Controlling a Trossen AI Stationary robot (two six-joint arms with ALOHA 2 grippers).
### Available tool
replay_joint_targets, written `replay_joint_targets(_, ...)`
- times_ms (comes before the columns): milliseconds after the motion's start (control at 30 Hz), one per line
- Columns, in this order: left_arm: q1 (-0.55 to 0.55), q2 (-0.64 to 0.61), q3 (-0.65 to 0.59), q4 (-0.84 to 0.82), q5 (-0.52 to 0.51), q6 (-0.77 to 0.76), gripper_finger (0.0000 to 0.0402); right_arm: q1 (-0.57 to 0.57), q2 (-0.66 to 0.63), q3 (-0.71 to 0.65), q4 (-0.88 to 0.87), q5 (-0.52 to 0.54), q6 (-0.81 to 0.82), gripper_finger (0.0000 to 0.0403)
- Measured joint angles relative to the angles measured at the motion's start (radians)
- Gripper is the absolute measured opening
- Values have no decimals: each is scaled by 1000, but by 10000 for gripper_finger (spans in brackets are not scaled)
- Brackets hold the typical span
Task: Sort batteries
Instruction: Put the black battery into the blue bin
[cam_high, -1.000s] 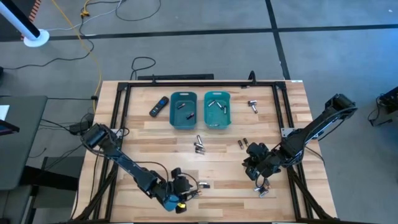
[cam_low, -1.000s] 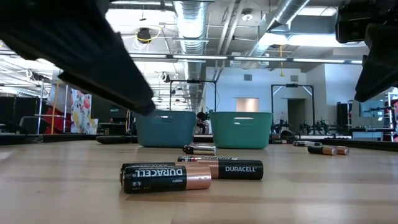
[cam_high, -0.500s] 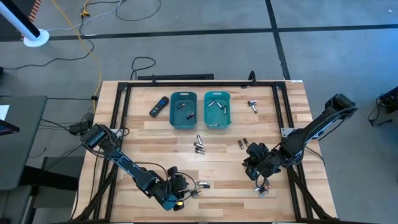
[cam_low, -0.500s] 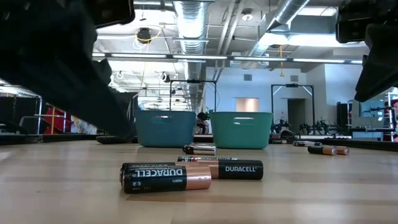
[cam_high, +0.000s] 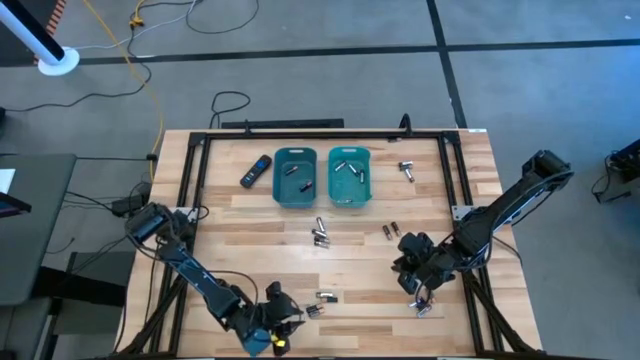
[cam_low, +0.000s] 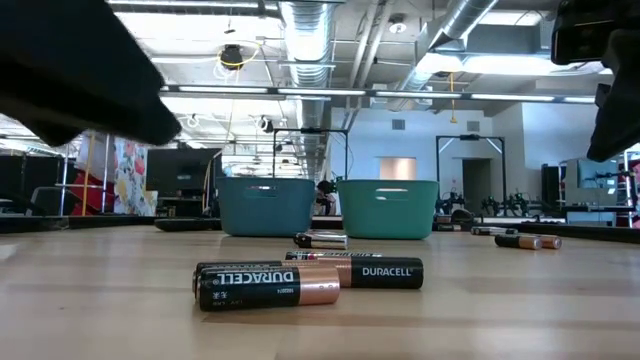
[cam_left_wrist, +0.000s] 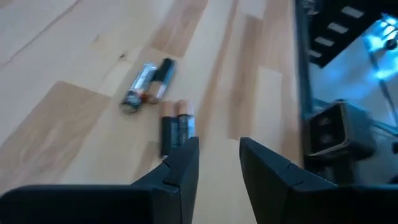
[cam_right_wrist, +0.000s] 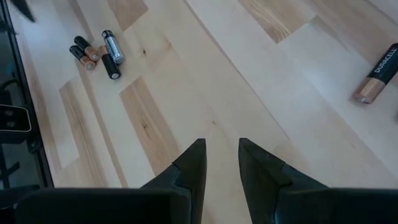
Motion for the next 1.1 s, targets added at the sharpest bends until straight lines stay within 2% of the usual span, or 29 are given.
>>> replay_joint_targets(133, -7, 5, 24, 3, -19, -12, 107, 0, 0, 0, 0, 0, 0, 111)
replay_joint_targets(233, -8, 59, 78, 28, -32, 6, 106, 0, 0, 0, 1, 0, 0, 111)
replay_joint_targets(333, -11, 145, 152, 6, -26, 19, 106, 0, 0, 0, 5, 0, 1, 111)
replay_joint_targets(467, -3, 196, 222, -51, -35, 54, 106, 0, 0, 0, 11, 0, 1, 111)
replay_joint_targets(667, 21, 195, 234, -140, -80, 98, 106, 0, 0, 0, 12, 0, 1, 111)
replay_joint_targets(1100, 57, 194, 233, -184, -48, 98, 106, 0, 0, 0, 14, 0, 3, 111)
